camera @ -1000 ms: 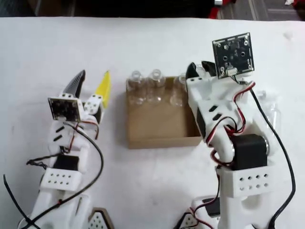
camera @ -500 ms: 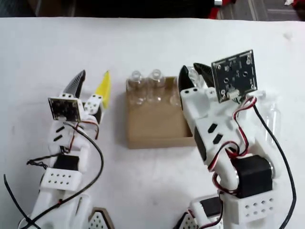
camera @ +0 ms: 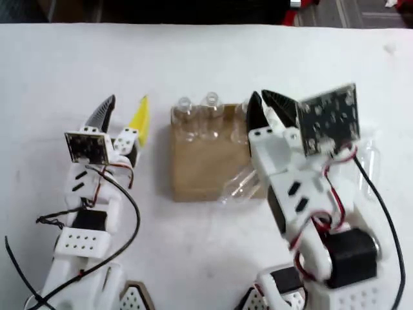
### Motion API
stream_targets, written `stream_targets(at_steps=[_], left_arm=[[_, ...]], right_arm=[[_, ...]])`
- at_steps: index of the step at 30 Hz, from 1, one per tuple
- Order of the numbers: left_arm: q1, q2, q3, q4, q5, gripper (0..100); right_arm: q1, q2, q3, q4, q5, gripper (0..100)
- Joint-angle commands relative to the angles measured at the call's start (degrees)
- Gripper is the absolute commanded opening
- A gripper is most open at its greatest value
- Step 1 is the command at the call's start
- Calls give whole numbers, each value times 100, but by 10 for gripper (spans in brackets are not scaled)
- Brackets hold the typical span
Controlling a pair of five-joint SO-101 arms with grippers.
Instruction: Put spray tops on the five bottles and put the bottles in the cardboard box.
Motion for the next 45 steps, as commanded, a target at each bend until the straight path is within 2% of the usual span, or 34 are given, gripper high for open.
stream_targets(at_steps=[1, 8, 18, 25, 29, 34, 45], left_arm=[[-48, -224, -246, -9, -44, 210], [-57, -224, -246, -9, -44, 210], [-57, -224, -255, -9, -44, 210], [-66, -224, -255, -9, -44, 210], [-207, -233, -273, -18, -9, 210], [-207, -233, -273, -18, -9, 210], [-207, -233, -273, -18, -18, 210]], right_arm=[[-356, -400, 580, -127, 44, 15], [-426, -532, 2549, -2404, 18, 15], [-444, -470, 2629, -2466, 62, 15], [-470, 338, 2602, -1560, 70, 24], [-611, 655, 2426, -453, 70, 104], [-1112, 743, 1749, 980, 70, 188], [-875, 2677, 1442, 1763, 70, 188]])
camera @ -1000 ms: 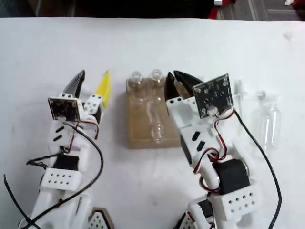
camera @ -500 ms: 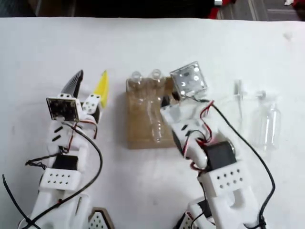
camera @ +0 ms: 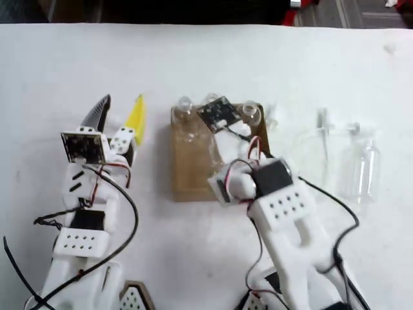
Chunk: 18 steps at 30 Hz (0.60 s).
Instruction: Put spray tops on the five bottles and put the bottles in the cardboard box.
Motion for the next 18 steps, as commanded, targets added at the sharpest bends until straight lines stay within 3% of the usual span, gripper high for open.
stream_targets(at_steps=[1, 11, 18], left_arm=[[-66, -233, -273, -18, -18, 210], [-66, -233, -273, -18, -26, 210], [-66, -233, -273, -18, -35, 210]], right_arm=[[92, 585, -492, 312, 44, 188], [-523, 708, -580, 268, -18, 187], [-426, 734, -211, -207, -18, 187]])
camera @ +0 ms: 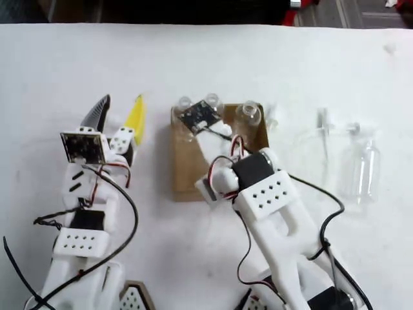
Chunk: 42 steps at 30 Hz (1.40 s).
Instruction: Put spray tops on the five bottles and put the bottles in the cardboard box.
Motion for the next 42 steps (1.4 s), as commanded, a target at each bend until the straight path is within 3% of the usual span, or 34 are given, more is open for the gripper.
stream_targets(at_steps=[1, 17, 22, 29, 35, 42], left_arm=[[-48, -233, -273, -18, -35, 210], [-48, -233, -273, -18, -44, 210], [-48, -233, -273, -18, -44, 210], [-48, -233, -273, -18, -44, 210], [-48, -233, -273, -18, -44, 210], [-48, -233, -273, -18, -44, 210]], right_arm=[[48, 4, 193, -338, -18, 187], [57, 13, 633, -804, -26, 187], [57, 13, 782, -1059, -457, 187], [57, 13, 800, -1095, -501, 185], [57, 13, 809, -1174, -492, 93], [57, 13, 914, -1235, -492, 163]])
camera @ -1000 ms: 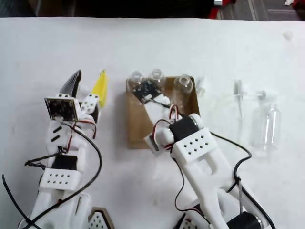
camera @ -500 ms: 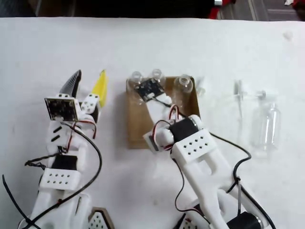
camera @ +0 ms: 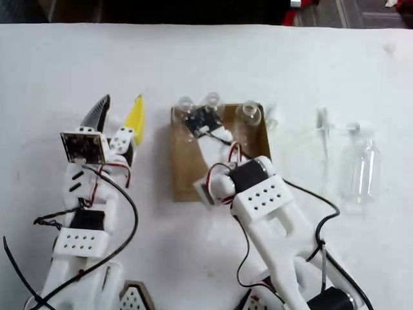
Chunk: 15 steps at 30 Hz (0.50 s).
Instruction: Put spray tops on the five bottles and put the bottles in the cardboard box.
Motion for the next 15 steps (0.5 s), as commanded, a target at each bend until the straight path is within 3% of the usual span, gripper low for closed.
stream_targets(at_steps=[1, 11, 15], left_arm=[[-48, -233, -273, -18, -44, 210], [-48, -233, -273, -18, -44, 210], [-48, -233, -273, -18, -44, 210]], right_arm=[[75, 22, 70, -207, -62, 166], [75, 936, 44, -505, -70, 161], [163, 892, -97, -400, -62, 52]])
